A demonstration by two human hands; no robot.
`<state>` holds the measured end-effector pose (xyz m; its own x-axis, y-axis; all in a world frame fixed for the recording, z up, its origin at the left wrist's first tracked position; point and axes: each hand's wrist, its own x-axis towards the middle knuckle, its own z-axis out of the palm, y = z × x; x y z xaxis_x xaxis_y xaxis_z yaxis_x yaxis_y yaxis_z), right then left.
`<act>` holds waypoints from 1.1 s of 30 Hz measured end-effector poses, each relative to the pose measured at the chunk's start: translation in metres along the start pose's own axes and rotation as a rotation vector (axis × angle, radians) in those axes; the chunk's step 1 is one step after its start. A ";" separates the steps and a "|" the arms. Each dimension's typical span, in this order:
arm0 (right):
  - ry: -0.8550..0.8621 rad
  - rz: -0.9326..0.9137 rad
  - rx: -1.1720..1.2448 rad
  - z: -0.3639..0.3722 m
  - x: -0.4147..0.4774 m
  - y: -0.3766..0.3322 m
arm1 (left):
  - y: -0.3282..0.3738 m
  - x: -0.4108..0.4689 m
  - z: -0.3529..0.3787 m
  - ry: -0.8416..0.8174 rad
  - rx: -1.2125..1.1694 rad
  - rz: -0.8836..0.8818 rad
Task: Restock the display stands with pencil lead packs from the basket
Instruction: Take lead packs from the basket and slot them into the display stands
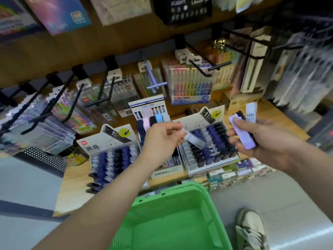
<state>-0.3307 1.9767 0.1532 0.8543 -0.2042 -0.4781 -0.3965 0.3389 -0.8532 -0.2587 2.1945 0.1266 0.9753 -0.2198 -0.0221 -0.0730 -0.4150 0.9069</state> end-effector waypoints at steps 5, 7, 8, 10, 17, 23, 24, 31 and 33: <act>0.155 -0.074 0.031 -0.030 -0.003 -0.012 | -0.007 0.033 0.058 -0.014 0.313 0.151; 0.175 -0.063 0.062 -0.036 -0.002 -0.012 | -0.013 0.043 0.075 -0.046 0.391 0.176; 0.173 -0.048 0.081 -0.038 -0.001 -0.013 | -0.016 0.048 0.083 -0.063 0.442 0.194; 0.162 -0.009 0.112 -0.040 0.001 -0.012 | -0.024 0.055 0.093 -0.099 0.534 0.225; 0.086 0.019 0.152 -0.043 0.003 -0.010 | -0.042 0.062 0.109 -0.173 0.664 0.213; 0.079 0.010 0.139 -0.039 0.001 -0.009 | -0.037 0.061 0.113 -0.230 0.773 0.303; 0.080 0.011 0.131 -0.038 0.001 -0.009 | -0.035 0.061 0.114 -0.247 0.815 0.323; 0.091 0.012 0.128 -0.038 0.001 -0.009 | -0.037 0.058 0.121 -0.262 0.866 0.261; 0.067 0.015 0.118 -0.038 0.001 -0.009 | -0.035 0.055 0.122 -0.244 0.932 0.288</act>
<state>-0.3392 1.9383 0.1518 0.8229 -0.2575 -0.5066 -0.3635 0.4468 -0.8175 -0.2276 2.0891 0.0418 0.8329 -0.5523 -0.0343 -0.5353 -0.8199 0.2029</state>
